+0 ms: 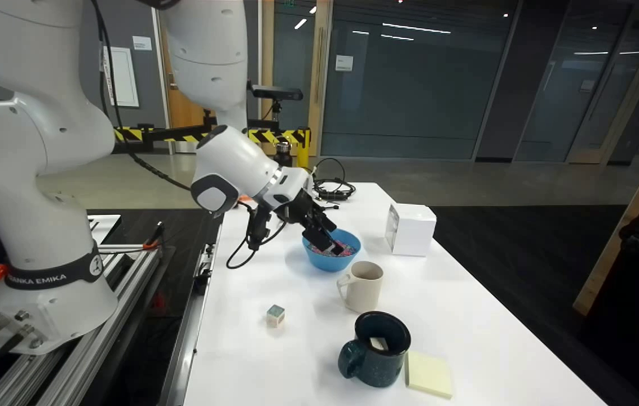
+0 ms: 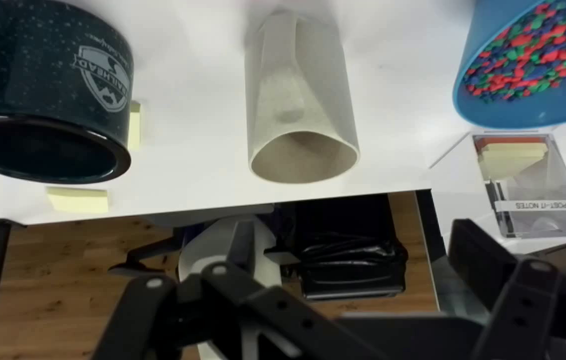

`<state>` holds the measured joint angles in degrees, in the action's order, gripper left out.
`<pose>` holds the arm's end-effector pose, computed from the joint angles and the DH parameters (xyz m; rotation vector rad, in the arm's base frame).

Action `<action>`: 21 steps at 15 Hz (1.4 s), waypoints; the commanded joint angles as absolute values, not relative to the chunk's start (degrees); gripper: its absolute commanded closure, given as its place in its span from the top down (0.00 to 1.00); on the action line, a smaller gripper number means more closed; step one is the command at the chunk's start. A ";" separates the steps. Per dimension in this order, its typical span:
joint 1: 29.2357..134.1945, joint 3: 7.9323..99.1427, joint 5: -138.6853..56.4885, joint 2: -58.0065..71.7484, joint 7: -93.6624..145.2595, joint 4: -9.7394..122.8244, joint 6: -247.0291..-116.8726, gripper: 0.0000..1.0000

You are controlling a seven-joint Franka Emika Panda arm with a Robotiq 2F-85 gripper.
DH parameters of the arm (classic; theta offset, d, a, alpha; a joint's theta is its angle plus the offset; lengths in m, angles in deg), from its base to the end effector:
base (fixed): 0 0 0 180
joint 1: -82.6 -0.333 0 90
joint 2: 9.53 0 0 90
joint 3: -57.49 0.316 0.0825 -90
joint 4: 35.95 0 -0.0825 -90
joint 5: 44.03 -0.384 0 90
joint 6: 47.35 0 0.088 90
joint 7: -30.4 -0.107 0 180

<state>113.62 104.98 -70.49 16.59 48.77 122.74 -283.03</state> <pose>0.3988 0.0640 0.2313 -2.7853 0.1129 -1.3581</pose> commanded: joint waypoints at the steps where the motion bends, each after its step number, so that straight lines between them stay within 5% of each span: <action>1: 110.15 101.78 -67.08 25.60 48.36 122.44 -296.93 1.00; 2: 101.38 92.22 -64.91 15.34 39.86 122.40 -288.49 1.00; 9: 80.66 70.56 -62.74 17.91 31.99 120.69 -287.93 1.00; 21: 78.48 68.54 -63.04 18.08 31.47 120.00 -288.08 1.00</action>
<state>82.93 73.16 -63.99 18.88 34.01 119.73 -288.85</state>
